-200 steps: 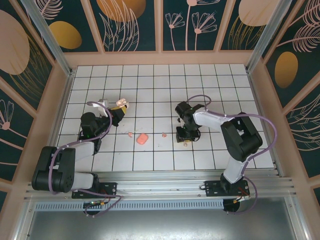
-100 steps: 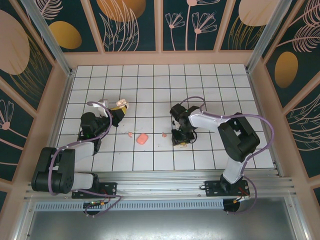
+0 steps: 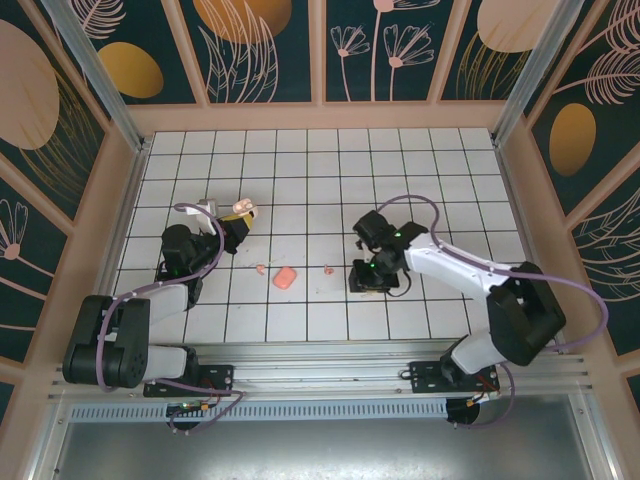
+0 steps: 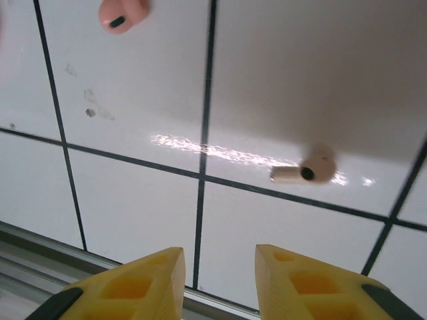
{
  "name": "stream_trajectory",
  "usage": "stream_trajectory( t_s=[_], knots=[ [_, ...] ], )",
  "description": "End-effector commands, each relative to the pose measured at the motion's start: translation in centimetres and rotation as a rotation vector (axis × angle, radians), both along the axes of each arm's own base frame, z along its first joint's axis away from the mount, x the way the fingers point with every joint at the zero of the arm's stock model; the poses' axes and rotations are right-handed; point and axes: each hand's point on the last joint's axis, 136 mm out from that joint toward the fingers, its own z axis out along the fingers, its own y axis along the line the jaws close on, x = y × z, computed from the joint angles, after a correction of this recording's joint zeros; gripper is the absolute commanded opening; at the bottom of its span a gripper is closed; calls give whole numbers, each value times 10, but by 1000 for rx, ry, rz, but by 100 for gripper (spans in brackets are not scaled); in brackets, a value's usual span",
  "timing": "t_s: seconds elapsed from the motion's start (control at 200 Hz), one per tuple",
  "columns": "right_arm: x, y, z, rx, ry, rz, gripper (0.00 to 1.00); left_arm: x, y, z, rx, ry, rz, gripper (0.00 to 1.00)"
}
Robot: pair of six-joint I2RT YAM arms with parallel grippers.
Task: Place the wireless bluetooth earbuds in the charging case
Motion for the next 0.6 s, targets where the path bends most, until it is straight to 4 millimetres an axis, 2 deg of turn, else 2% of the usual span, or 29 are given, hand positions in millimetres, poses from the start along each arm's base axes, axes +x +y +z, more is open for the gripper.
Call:
stream_trajectory(
  t_s=[0.0,0.08,0.175,0.405,0.596],
  knots=[
    [-11,-26,-15,-39,67,-142,35,3,-1,18,21,-66,0,8],
    [-14,-30,-23,-26,82,-175,35,3,0,18,23,-66,2,8],
    [-11,-24,-27,4,82,-172,38,3,0,19,22,-68,3,8],
    [5,-11,-34,12,72,-131,38,3,2,20,39,-71,15,8],
    [17,-8,-40,-22,61,-95,37,4,3,17,56,-64,23,9]
  ],
)
